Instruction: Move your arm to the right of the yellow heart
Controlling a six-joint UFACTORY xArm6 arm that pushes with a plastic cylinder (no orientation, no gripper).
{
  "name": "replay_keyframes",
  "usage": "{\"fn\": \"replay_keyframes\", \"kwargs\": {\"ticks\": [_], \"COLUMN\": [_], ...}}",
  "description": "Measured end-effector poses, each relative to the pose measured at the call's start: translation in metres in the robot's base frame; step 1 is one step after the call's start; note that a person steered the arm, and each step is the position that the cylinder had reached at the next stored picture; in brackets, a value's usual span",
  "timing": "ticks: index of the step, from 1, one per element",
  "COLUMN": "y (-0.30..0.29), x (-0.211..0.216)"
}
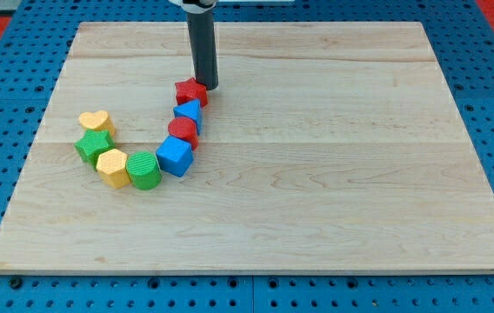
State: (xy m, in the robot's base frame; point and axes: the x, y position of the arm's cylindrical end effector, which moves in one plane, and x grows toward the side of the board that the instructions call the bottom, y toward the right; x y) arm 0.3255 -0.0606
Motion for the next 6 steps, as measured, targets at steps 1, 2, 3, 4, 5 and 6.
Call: {"fn": "replay_keyframes", "kwargs": {"ticks": [1,2,3,4,5,6], "y": [-0.003,-0.085,-0.186,-0.183,-0.135,-0.101], "x": [-0.059,-0.062,-0.03,-0.003,0.015,0.037]}}
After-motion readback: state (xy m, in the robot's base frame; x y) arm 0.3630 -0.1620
